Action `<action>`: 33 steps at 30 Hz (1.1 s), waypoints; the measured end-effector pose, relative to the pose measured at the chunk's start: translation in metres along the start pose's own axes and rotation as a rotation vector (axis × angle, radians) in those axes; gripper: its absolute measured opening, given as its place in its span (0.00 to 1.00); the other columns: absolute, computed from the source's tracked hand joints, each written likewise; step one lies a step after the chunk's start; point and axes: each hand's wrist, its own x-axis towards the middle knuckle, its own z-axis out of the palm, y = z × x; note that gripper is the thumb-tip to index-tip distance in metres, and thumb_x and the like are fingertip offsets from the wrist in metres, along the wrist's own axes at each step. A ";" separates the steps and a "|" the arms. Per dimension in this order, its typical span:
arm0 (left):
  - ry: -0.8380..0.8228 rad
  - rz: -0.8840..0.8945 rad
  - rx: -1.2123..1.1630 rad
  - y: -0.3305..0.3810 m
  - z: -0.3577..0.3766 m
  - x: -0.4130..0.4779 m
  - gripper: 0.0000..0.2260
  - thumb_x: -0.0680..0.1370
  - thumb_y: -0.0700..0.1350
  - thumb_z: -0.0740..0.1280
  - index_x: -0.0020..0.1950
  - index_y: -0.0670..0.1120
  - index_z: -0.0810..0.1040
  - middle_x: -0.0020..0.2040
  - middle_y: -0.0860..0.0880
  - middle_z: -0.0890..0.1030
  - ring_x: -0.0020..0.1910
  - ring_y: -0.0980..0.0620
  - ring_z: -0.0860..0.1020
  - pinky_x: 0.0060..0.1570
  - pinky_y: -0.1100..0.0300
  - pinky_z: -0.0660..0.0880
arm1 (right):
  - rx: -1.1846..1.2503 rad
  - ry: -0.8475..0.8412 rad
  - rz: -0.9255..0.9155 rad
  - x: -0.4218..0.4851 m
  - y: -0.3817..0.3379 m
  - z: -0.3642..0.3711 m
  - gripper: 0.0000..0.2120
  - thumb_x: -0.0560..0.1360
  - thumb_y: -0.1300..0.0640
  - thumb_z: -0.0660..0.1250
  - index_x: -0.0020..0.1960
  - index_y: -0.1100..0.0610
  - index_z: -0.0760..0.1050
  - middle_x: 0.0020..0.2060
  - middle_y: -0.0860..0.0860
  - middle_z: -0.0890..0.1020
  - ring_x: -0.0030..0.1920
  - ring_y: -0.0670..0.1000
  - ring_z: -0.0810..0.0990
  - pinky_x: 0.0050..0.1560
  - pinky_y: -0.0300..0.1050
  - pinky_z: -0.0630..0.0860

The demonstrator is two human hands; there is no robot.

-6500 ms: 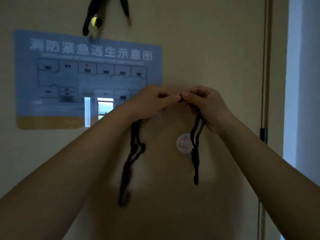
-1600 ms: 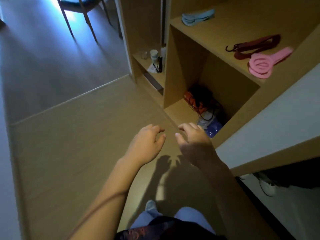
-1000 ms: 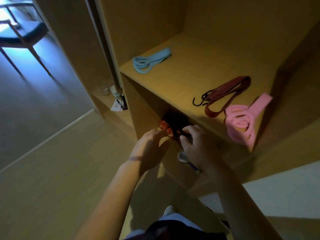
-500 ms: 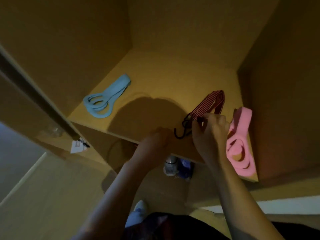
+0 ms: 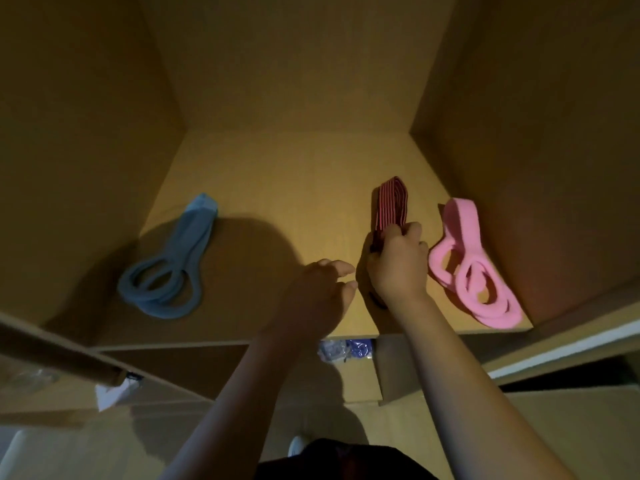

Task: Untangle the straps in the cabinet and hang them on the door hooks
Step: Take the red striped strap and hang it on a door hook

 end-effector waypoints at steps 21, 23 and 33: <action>-0.246 -0.266 -1.043 0.104 0.076 -0.027 0.13 0.76 0.50 0.66 0.56 0.45 0.78 0.50 0.46 0.84 0.48 0.50 0.82 0.49 0.56 0.78 | 0.366 0.304 -0.134 -0.158 0.099 -0.071 0.10 0.67 0.63 0.66 0.49 0.58 0.76 0.53 0.45 0.67 0.54 0.44 0.70 0.54 0.30 0.67; -0.240 -0.195 -0.940 0.126 0.094 -0.050 0.07 0.77 0.48 0.65 0.49 0.46 0.79 0.43 0.48 0.83 0.42 0.52 0.81 0.44 0.60 0.76 | 0.367 0.320 -0.075 -0.183 0.121 -0.084 0.11 0.68 0.57 0.63 0.50 0.58 0.76 0.53 0.45 0.67 0.54 0.42 0.69 0.54 0.27 0.66; -0.612 0.067 -0.678 0.218 0.195 -0.179 0.09 0.80 0.42 0.59 0.43 0.50 0.76 0.36 0.52 0.80 0.33 0.61 0.79 0.38 0.66 0.76 | 0.445 0.510 0.220 -0.321 0.225 -0.142 0.13 0.68 0.53 0.64 0.50 0.57 0.69 0.47 0.46 0.69 0.48 0.32 0.68 0.48 0.22 0.65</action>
